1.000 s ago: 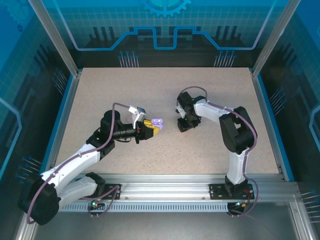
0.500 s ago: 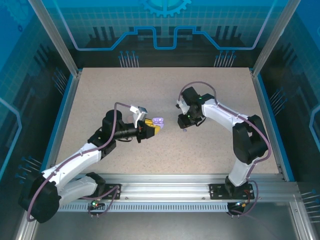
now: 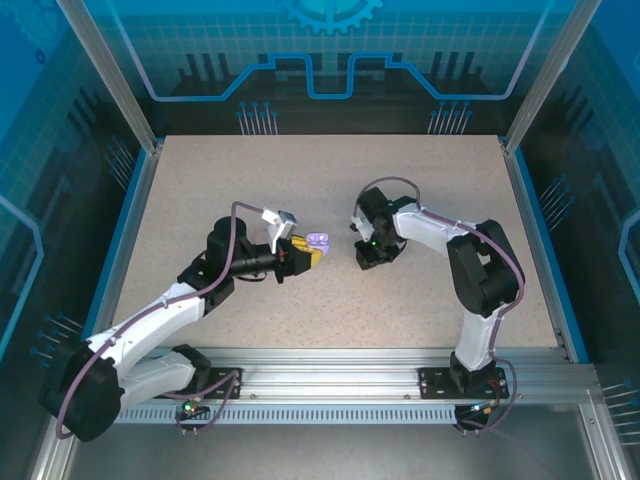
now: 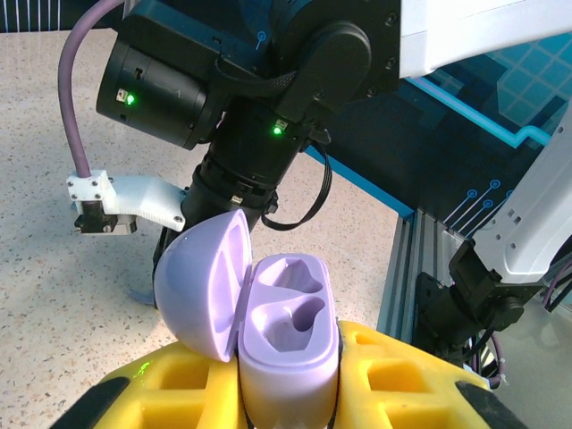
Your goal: Insert the wireless bluetooth earbuds into the charging case
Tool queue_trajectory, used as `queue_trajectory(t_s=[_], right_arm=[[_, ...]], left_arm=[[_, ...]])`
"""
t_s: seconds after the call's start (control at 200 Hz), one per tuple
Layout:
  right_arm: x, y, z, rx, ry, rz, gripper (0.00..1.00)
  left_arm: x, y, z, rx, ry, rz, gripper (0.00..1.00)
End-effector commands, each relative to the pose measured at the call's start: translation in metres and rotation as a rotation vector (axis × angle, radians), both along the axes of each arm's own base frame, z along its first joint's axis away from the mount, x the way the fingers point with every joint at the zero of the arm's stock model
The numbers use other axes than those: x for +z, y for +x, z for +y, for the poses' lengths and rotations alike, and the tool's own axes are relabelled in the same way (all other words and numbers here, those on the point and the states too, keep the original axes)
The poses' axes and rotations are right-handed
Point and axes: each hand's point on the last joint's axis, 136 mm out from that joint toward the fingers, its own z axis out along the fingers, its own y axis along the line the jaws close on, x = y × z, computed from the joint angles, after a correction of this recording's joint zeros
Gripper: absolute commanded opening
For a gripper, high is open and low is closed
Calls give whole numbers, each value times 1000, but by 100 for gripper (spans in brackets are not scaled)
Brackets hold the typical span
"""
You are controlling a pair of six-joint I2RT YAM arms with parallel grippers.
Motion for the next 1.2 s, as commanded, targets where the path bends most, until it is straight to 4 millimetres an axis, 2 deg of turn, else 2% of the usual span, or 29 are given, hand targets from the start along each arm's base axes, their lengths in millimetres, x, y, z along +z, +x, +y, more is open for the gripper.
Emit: queue_trajectory(t_s=[0.0, 0.175, 0.635, 1.196], right_arm=[[-13, -2, 0, -19, -28, 28, 18], [-20, 3, -14, -53, -119, 25, 19], [-21, 28, -46, -157, -281, -31, 17], [-25, 59, -30, -144, -247, -44, 17]], left_arm=[[12, 2, -4, 1, -21, -8, 12], [13, 1, -4, -1, -20, -6, 12], [10, 2, -4, 0, -12, -4, 12], [9, 2, -4, 1, -11, -2, 12]])
